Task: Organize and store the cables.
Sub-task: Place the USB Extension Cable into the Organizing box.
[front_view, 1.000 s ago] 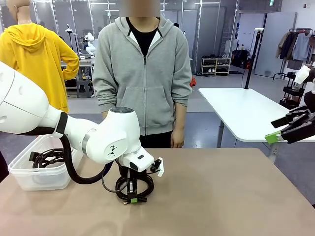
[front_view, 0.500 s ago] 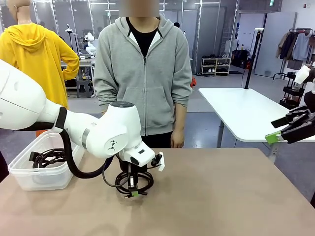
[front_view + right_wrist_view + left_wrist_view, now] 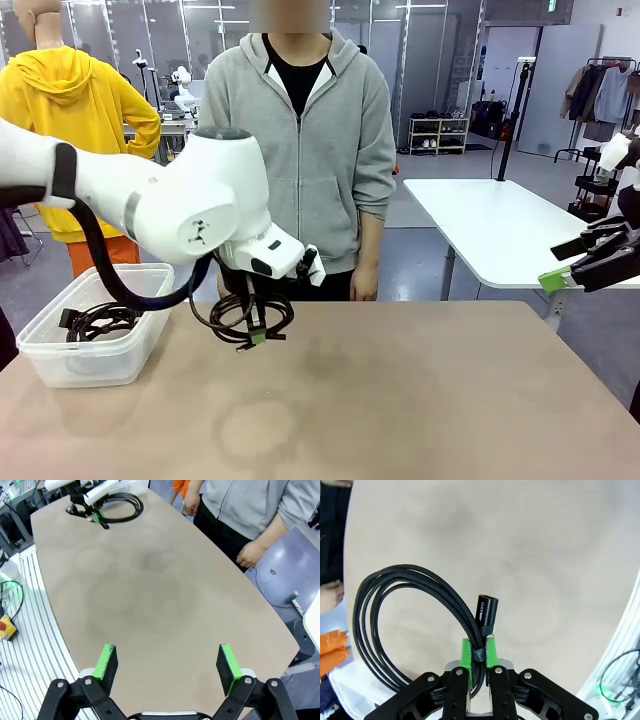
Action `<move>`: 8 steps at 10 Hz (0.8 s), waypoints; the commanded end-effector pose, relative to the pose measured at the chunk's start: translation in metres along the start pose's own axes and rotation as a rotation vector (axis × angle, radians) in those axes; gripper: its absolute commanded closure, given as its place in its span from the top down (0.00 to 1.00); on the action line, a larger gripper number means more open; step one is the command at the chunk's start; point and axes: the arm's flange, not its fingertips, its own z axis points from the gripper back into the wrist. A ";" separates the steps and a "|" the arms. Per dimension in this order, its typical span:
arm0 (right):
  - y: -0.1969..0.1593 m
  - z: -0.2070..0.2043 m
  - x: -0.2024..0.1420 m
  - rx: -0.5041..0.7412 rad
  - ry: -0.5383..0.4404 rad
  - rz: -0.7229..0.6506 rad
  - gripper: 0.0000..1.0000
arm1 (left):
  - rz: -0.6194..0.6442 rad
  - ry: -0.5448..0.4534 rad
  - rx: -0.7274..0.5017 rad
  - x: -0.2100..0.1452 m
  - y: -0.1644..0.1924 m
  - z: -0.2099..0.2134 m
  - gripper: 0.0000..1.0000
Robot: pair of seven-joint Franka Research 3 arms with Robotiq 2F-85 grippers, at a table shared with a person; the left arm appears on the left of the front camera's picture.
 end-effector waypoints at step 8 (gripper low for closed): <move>0.000 -0.001 -0.001 -0.003 0.006 -0.012 1.00 | 0.421 -0.021 0.154 -0.138 0.047 0.076 0.00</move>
